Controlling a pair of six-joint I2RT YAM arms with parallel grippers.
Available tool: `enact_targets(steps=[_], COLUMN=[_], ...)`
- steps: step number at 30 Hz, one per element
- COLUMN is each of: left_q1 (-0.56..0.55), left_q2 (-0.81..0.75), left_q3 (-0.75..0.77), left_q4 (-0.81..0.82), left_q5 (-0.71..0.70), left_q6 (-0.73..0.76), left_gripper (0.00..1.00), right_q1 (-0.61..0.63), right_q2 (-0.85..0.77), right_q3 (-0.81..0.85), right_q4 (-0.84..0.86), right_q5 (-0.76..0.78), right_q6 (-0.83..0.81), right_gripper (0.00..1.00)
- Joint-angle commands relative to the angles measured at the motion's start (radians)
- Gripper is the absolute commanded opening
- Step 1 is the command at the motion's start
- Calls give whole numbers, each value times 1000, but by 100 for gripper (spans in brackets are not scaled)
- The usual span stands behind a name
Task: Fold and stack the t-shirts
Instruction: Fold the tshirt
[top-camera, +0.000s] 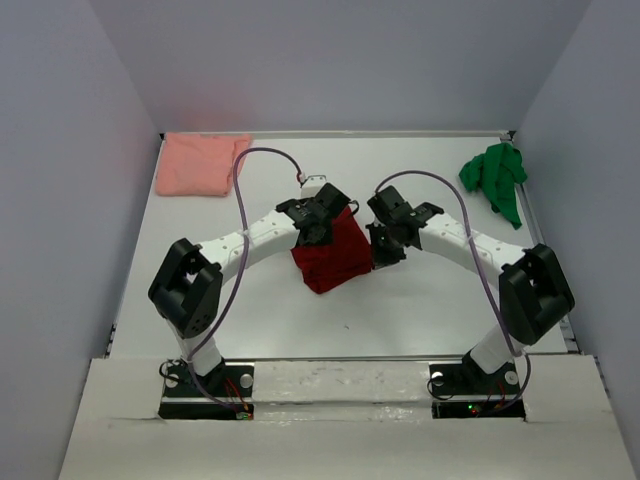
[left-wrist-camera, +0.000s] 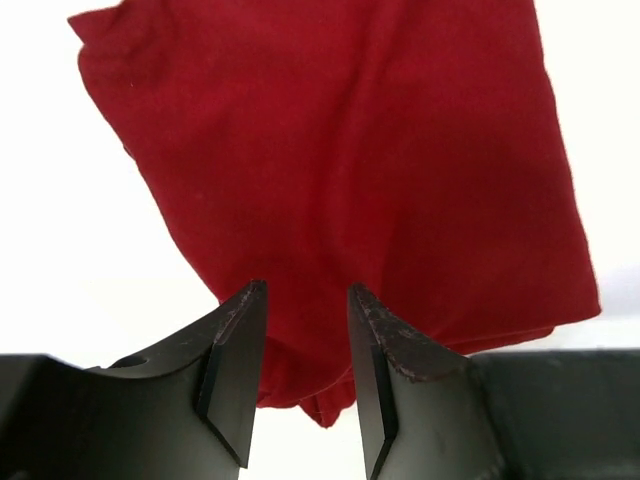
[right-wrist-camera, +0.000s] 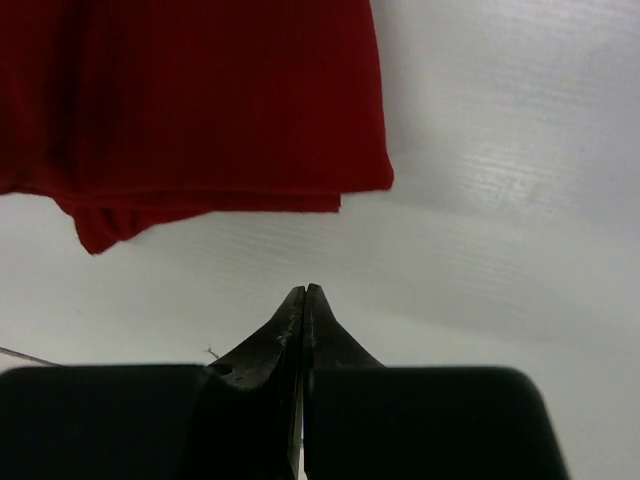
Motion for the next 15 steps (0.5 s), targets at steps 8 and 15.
enact_targets(steps=[8,15], left_q1=[-34,-126], left_q2=[-169,-275], left_q3=[-99,-95], left_q4=[17,-14], left_q5=[43,-57], left_q6=[-17,-41], left_gripper=[47,47], right_q1=[8,-58], right_q2=[233,411], right_q3=[423,690], right_q4=[-103,-102], right_q5=[187,132], right_q6=[-125,-214], right_gripper=[11,0])
